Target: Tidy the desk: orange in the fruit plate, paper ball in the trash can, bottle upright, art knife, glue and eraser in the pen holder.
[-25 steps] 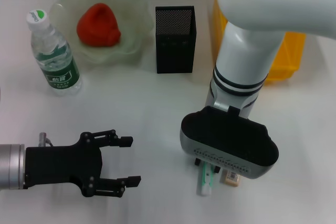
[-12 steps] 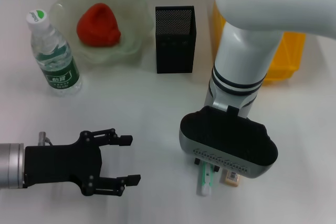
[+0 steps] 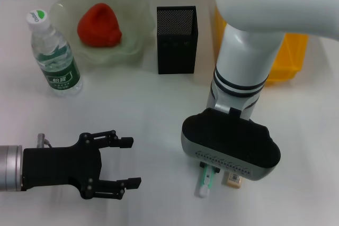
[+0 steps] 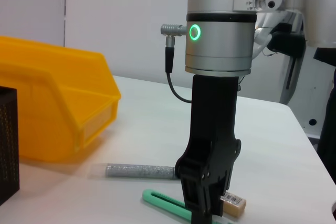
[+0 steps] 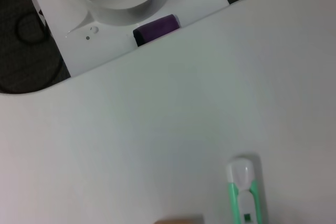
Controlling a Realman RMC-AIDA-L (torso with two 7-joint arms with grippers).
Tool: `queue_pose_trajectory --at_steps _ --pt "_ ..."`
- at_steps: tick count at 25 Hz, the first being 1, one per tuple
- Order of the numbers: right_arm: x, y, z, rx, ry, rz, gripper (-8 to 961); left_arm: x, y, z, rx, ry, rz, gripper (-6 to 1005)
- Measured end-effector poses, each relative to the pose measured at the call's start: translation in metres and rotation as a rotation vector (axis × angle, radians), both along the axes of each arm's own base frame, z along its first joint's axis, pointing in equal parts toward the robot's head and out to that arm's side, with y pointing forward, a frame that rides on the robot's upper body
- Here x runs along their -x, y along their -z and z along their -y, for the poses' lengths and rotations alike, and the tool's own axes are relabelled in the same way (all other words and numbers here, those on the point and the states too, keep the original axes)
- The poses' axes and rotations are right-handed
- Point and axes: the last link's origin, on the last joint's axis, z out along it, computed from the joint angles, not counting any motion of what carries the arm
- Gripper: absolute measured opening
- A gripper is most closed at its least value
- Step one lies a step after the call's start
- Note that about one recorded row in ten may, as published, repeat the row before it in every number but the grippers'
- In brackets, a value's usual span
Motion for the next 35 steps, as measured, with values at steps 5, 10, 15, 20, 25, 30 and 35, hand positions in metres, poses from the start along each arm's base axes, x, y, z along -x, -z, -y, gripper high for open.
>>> queue_pose_trajectory --at_steps 5,10,15,20,25,30,35 --pt "0.000 0.001 0.000 -0.004 -0.001 -0.006 222 0.000 -0.001 0.001 0.005 0.003 0.006 843" --pt "-0.001 0.001 0.000 -0.005 0.004 -0.006 203 0.000 -0.001 0.001 0.006 0.000 0.006 843" --pt "-0.002 0.001 0.000 -0.007 0.006 -0.008 183 0.000 -0.001 0.001 0.006 -0.001 0.007 843" --pt "0.000 0.000 0.000 -0.015 0.020 -0.021 171 0.000 -0.002 0.002 0.005 -0.004 0.008 843" --pt "0.006 -0.007 -0.004 -0.035 0.075 -0.052 167 0.002 -0.004 0.002 -0.003 -0.015 0.011 843" --pt "0.012 -0.021 -0.010 -0.061 0.161 -0.105 167 0.005 -0.012 0.002 -0.031 -0.033 0.029 843" --pt "0.011 -0.039 -0.019 -0.121 0.241 -0.185 166 0.008 -0.017 0.002 -0.050 -0.042 0.036 843"
